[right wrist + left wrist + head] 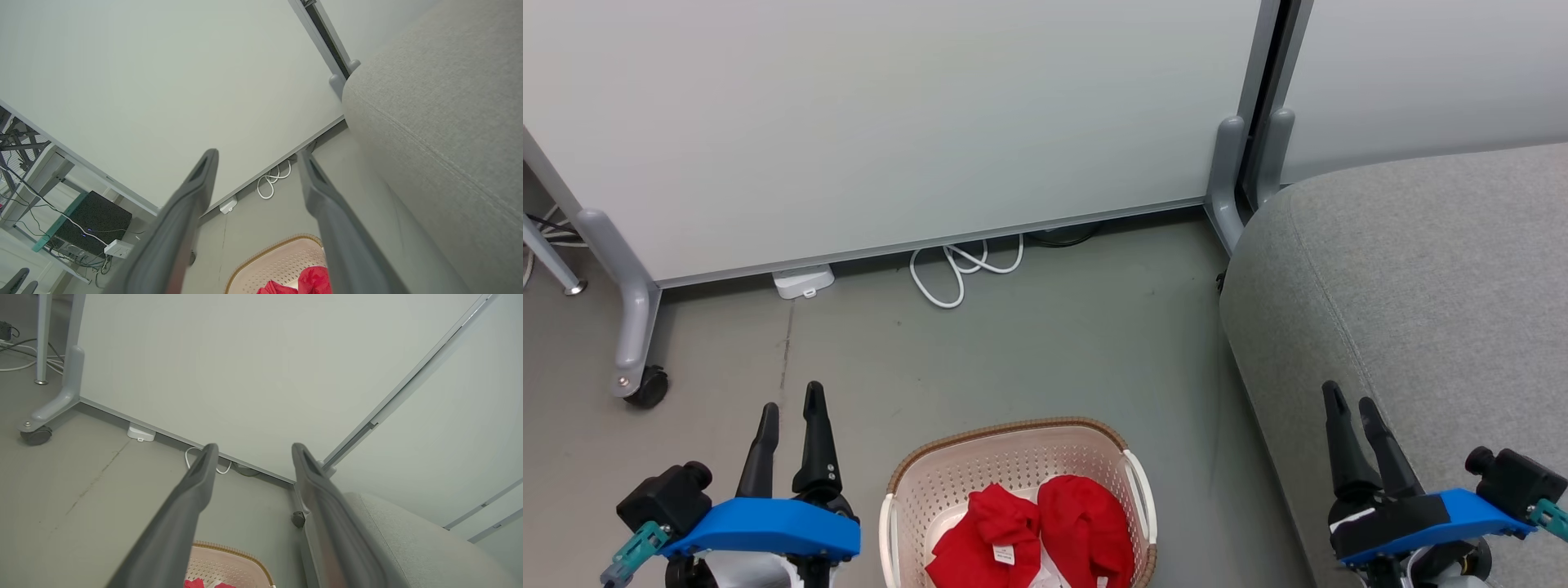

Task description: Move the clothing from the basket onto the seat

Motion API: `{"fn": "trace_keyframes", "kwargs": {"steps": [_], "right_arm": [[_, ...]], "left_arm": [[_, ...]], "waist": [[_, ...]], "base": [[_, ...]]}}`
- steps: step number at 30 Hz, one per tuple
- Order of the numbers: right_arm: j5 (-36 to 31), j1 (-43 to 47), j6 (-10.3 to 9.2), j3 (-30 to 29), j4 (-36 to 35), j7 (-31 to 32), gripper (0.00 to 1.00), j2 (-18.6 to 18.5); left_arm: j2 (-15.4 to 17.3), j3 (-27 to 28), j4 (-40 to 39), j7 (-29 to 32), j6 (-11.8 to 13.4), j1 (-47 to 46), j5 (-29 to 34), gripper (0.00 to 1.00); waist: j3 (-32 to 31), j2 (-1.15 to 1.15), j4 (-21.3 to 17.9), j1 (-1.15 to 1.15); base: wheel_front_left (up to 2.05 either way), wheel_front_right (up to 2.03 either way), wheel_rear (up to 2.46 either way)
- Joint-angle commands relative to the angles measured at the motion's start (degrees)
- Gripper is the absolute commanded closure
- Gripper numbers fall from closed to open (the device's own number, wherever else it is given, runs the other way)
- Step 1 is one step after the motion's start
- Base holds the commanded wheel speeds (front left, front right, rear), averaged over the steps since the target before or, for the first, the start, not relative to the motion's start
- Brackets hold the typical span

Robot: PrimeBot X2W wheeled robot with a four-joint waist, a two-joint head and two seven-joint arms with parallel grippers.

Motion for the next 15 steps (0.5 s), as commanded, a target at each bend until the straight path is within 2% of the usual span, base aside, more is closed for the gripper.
{"fn": "trace_keyframes", "kwargs": {"steps": [1,15], "right_arm": [[-1.83,-1.28,0.09,0.22,-0.60,-0.54,0.00,-0.40],[-11.70,-1.57,0.10,0.85,-0.30,-2.87,0.00,-0.44]], "left_arm": [[0.50,-0.32,-0.62,-0.49,-0.06,-1.30,1.73,0.00],[0.78,-1.09,0.15,-2.79,-0.80,-1.36,11.22,0.00]], "waist": [[0.02,0.00,0.02,0.00],[0.26,0.00,0.35,0.00]], "base": [[0.00,0.00,0.00],[0.00,0.00,0.00]]}}
